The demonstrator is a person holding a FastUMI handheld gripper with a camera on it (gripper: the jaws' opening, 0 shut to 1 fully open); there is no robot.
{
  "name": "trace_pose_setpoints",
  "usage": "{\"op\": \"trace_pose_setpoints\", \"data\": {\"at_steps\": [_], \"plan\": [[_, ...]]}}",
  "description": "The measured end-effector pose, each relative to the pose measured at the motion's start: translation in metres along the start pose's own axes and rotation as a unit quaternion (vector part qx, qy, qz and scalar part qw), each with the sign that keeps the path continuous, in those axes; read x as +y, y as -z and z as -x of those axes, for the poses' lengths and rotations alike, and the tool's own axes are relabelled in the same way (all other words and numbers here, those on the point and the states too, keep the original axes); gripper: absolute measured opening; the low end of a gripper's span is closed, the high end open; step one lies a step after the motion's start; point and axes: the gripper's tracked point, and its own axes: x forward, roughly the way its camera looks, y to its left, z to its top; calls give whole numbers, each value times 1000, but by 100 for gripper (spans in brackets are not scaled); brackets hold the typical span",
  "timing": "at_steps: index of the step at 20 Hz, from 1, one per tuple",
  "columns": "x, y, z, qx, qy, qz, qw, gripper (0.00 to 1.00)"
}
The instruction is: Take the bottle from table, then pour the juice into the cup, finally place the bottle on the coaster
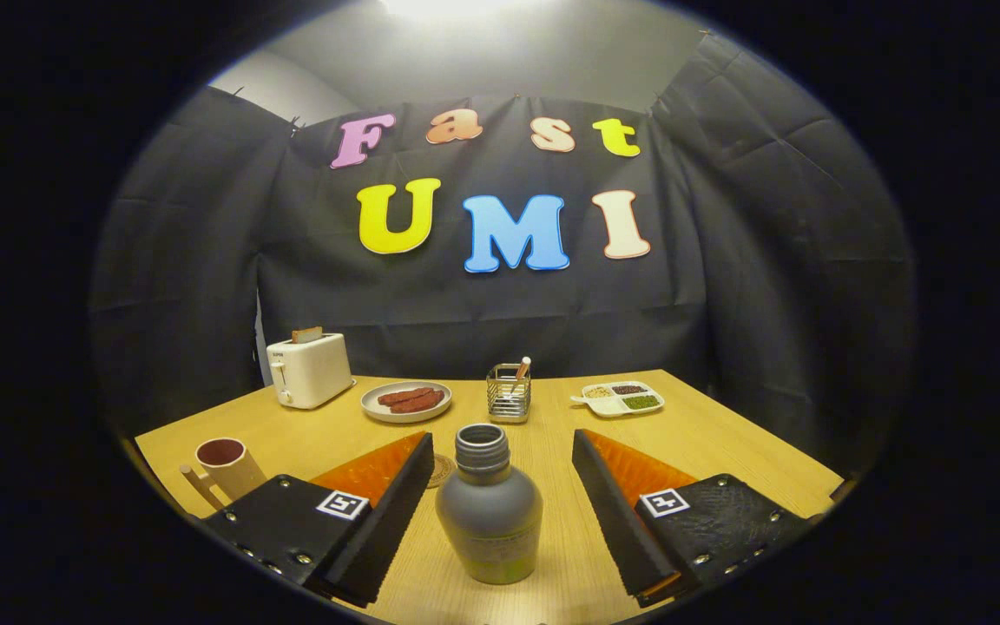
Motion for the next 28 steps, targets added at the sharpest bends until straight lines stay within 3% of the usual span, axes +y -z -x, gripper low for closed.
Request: {"op": "trace_pose_setpoints", "data": {"at_steps": [11,19,21,22,28], "plan": [[4,69,-8,80,-9,22,997,98],[3,101,-10,122,-2,4,992,98],[5,103,-11,128,-4,3,992,92],[6,105,-11,128,-4,4,992,83],[12,104,-13,138,-21,36,990,77]]}}
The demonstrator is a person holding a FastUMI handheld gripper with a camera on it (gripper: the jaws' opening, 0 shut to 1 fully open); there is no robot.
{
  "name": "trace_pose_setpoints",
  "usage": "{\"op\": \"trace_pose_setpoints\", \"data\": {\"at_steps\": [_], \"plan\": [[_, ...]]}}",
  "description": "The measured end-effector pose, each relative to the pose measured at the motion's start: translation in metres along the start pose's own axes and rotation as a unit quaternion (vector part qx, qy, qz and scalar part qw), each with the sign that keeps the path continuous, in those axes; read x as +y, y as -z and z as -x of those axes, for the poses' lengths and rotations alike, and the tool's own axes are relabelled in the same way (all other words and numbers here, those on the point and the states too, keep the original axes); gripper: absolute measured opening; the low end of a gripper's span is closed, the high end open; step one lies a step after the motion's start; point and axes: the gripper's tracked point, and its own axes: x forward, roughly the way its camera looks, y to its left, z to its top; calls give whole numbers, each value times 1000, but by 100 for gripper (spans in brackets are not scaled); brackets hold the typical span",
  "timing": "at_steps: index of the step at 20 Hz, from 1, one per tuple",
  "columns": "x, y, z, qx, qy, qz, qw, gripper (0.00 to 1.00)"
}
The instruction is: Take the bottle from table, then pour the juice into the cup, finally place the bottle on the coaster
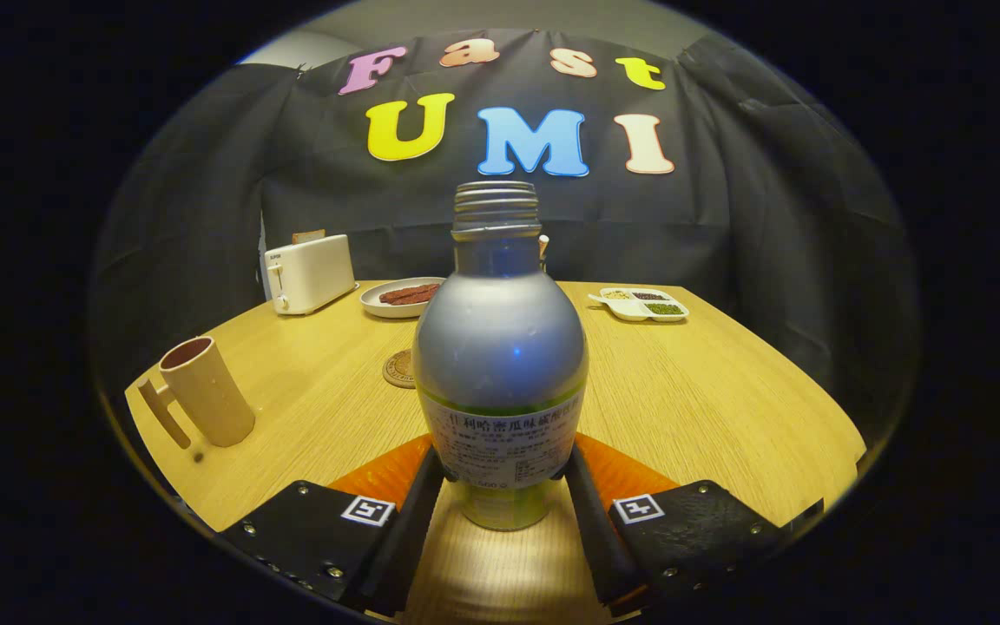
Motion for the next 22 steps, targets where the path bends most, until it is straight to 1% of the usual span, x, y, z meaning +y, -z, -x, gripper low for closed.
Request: {"op": "trace_pose_setpoints", "data": {"at_steps": [6,11,16,22], "plan": [[5,-8,3,11,-7,46,999,77],[8,-28,8,15,-1,96,995,77],[17,-45,14,16,7,143,990,77],[34,-51,14,26,7,207,978,77]]}}
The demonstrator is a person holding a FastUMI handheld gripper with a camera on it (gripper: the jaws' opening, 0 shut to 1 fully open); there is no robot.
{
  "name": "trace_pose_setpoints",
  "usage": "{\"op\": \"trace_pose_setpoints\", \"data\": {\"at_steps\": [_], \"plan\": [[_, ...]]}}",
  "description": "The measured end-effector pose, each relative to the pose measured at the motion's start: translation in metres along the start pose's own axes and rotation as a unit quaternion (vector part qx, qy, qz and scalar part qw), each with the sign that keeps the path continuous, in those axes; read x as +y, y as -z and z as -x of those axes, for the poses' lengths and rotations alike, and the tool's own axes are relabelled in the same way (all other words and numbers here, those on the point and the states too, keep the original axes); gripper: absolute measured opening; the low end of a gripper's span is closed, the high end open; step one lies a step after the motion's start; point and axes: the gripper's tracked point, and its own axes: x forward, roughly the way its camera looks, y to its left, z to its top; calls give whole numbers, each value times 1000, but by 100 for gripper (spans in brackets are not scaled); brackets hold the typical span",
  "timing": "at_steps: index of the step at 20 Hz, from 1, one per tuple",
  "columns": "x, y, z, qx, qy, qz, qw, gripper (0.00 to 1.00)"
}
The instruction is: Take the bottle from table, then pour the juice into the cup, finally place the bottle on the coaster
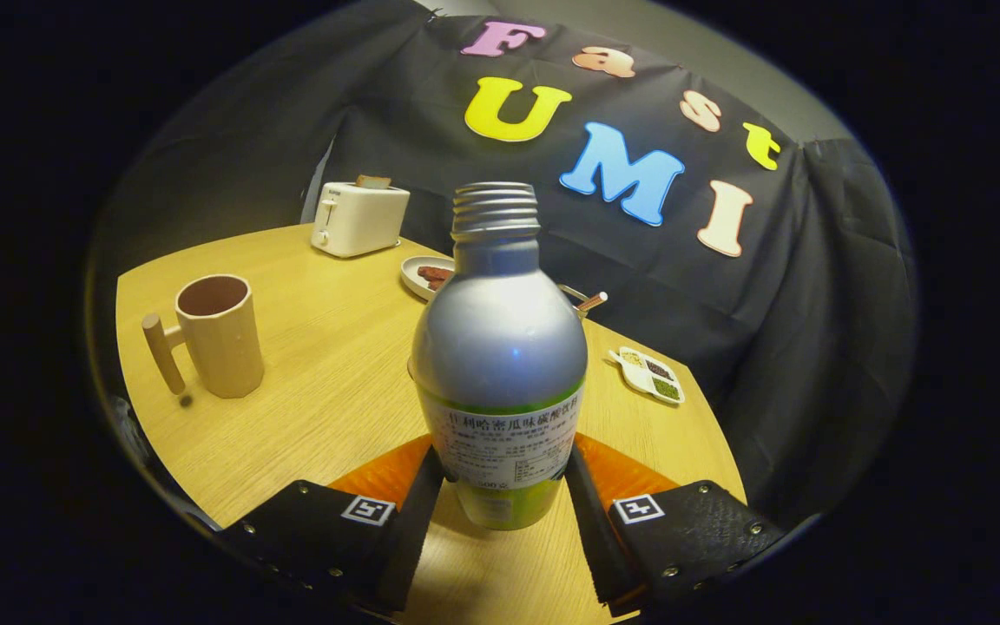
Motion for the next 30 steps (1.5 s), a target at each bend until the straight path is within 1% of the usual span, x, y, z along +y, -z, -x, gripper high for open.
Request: {"op": "trace_pose_setpoints", "data": {"at_steps": [6,12,16,26,30], "plan": [[21,-14,-1,-3,-2,65,998,77],[38,-28,-4,-5,4,143,990,77],[48,-33,-9,2,6,190,982,77],[73,-48,-10,16,18,277,960,77],[83,-54,-11,23,24,315,948,77]]}}
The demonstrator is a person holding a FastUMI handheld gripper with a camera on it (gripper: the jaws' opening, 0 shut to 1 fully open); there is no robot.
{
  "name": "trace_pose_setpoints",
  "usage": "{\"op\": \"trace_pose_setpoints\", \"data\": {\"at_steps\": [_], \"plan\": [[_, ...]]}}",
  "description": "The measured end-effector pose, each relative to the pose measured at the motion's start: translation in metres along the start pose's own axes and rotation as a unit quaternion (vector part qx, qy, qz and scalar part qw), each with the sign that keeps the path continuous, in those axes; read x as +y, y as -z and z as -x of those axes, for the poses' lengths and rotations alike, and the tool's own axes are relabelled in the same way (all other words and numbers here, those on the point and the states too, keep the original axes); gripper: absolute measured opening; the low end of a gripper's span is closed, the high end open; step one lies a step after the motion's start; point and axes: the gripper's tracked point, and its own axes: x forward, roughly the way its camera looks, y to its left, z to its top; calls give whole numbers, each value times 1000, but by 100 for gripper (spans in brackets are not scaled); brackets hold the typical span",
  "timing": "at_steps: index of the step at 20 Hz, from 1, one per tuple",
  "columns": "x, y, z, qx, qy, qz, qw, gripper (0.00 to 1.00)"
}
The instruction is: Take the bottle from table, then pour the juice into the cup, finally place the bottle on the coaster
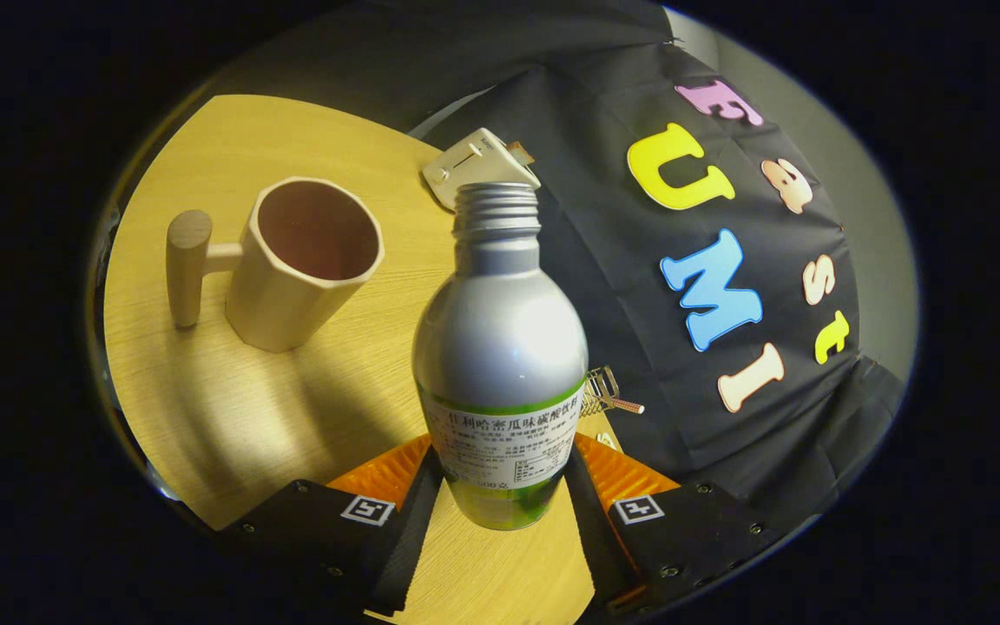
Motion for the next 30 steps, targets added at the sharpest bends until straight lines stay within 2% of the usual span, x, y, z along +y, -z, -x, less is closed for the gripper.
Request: {"op": "trace_pose_setpoints", "data": {"at_steps": [6,14,23,30], "plan": [[3,-5,-2,15,3,48,999,77],[2,-3,-8,36,7,136,990,77],[-7,-6,-5,62,6,202,977,77],[-14,-7,0,94,-9,249,964,77]]}}
